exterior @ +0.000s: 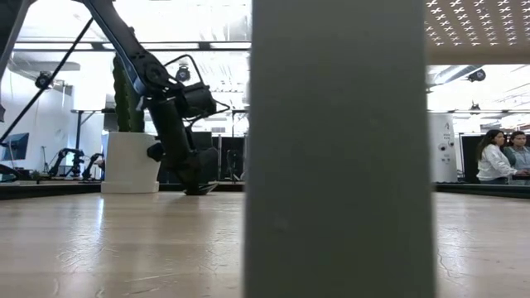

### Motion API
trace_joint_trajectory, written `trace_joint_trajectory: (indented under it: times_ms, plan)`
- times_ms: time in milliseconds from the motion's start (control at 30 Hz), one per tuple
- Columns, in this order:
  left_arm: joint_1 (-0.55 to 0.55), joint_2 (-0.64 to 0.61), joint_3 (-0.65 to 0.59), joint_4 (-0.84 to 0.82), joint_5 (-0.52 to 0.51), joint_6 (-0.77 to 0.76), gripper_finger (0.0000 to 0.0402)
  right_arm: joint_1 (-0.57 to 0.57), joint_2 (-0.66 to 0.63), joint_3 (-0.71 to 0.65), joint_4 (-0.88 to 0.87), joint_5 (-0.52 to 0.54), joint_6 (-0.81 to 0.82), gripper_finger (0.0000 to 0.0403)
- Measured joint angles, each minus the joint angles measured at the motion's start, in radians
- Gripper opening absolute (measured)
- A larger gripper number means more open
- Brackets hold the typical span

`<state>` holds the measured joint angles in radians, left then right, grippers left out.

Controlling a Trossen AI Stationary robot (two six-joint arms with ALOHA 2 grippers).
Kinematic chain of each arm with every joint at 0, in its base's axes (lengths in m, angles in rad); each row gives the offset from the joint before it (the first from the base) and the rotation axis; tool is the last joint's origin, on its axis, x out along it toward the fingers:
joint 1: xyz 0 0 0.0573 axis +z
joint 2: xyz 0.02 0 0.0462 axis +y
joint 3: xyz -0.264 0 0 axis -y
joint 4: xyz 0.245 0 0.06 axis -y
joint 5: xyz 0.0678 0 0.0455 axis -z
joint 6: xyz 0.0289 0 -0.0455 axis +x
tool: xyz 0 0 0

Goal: Pick & Place Mini shaped plates
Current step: Stack the drop-shaped plate on top of the drop-shaped plate on the shelf

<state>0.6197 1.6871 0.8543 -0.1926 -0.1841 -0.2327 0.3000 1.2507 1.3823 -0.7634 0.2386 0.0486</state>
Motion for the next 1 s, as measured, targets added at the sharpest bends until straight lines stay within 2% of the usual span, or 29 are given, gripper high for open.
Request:
trace_joint_trajectory:
  times_ms: [167,333,600,867,1000]
  plan:
    - [0.000,0.002,0.001,0.001,0.004,0.000,0.0061,0.000,0.000,0.000,0.000,0.000,-0.004,0.0008]
    - [0.000,-0.004,0.001,-0.010,0.010,0.016,0.0010,0.000,0.000,0.000,0.000,0.000,0.000,0.0008]
    - [-0.014,-0.034,0.025,-0.061,0.038,0.088,0.0001,0.001,0.000,0.000,-0.001,0.022,0.001,0.0008]
    - [-0.087,-0.124,0.138,-0.204,0.042,0.239,0.0000,0.001,0.000,-0.002,-0.009,0.032,0.000,0.0008]
    - [-0.151,-0.161,0.214,-0.295,0.045,0.366,0.0000,0.000,0.000,-0.011,-0.007,0.107,0.004,0.0008]
